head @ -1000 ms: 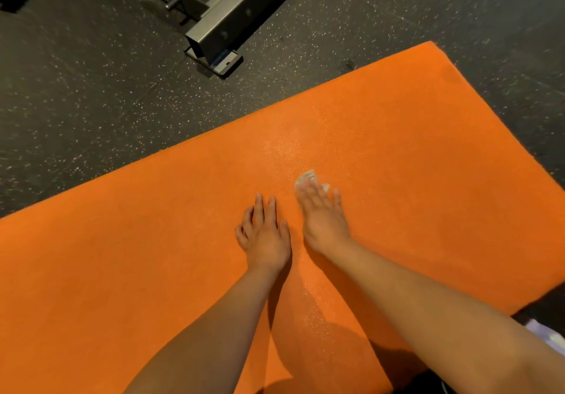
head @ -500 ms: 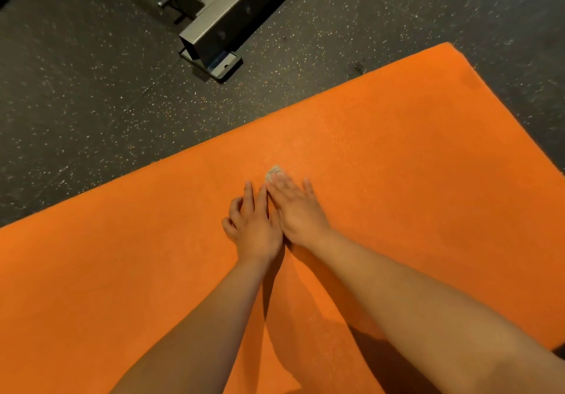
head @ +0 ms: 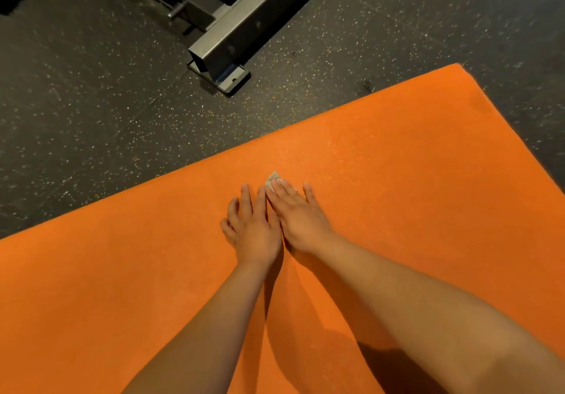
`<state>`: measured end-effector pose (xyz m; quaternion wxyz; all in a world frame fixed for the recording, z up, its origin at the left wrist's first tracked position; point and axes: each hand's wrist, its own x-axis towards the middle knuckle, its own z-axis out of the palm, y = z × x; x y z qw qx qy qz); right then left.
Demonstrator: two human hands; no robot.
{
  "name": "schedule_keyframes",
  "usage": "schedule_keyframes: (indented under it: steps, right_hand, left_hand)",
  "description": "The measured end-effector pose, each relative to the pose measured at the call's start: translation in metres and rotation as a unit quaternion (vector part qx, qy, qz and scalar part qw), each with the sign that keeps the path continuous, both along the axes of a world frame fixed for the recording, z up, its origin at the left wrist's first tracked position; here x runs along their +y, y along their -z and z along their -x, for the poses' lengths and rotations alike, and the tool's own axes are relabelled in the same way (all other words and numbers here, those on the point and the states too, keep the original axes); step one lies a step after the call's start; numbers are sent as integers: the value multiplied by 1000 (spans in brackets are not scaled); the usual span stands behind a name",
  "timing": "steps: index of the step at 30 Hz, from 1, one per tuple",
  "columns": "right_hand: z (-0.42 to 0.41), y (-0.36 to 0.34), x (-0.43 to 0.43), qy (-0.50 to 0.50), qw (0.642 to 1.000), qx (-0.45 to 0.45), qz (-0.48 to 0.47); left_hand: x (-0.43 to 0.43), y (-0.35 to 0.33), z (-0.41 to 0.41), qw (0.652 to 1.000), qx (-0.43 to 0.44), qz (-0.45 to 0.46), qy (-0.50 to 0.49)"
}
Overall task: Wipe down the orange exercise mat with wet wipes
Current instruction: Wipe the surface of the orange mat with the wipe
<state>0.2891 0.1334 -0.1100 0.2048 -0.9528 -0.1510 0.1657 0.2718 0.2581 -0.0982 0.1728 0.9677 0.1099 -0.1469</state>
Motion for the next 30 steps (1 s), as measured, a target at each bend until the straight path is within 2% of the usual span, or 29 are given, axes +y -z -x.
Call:
schedule_keyframes:
  steps: [2, 6, 8, 10, 13, 15, 17, 20, 22, 24, 27, 29, 30]
  right_hand:
    - [-11, 4, -13, -4, 1000, -12, 21]
    - [-34, 5, -45, 197, 978, -18, 67]
    - [-40, 4, -41, 248, 967, -5, 63]
    - [-40, 0, -21, 205, 978, -3, 40]
    - [-35, -1, 4, 37, 999, -4, 19]
    - [-41, 1, -3, -11, 999, -14, 38]
    - [-50, 3, -21, 40, 996, -26, 73]
    - [-67, 2, -42, 202, 974, -18, 105]
    - [-72, 0, -33, 235, 967, -4, 98]
    - [-73, 0, -17, 206, 977, 0, 51]
    - [-73, 2, -1, 58, 998, -8, -1]
    - [-78, 5, -6, -7, 1000, -17, 16]
    - [-81, 7, -12, 1, 999, -30, 38]
  left_hand:
    - [0, 4, -9, 1000, 28, 7, 2]
    - [-3, 8, -8, 999, 41, 11, 12]
    - [-4, 8, -8, 999, 36, 6, 7]
    - [-4, 6, -11, 1000, 28, 7, -5]
    - [-5, 4, -17, 1000, 17, -1, -8]
    - [-5, 4, -21, 1000, 6, -9, 8]
    - [-4, 4, -32, 1000, 5, -11, 13]
    - [-5, 4, -55, 999, 21, 8, -24]
    - [-9, 5, -67, 997, 43, 22, -55]
    - [-13, 8, -68, 997, 53, 19, -55]
    - [-12, 10, -62, 998, 41, 23, -41]
    - [-10, 12, -61, 998, 34, 25, -36]
    - [-9, 12, -62, 999, 35, 25, -34]
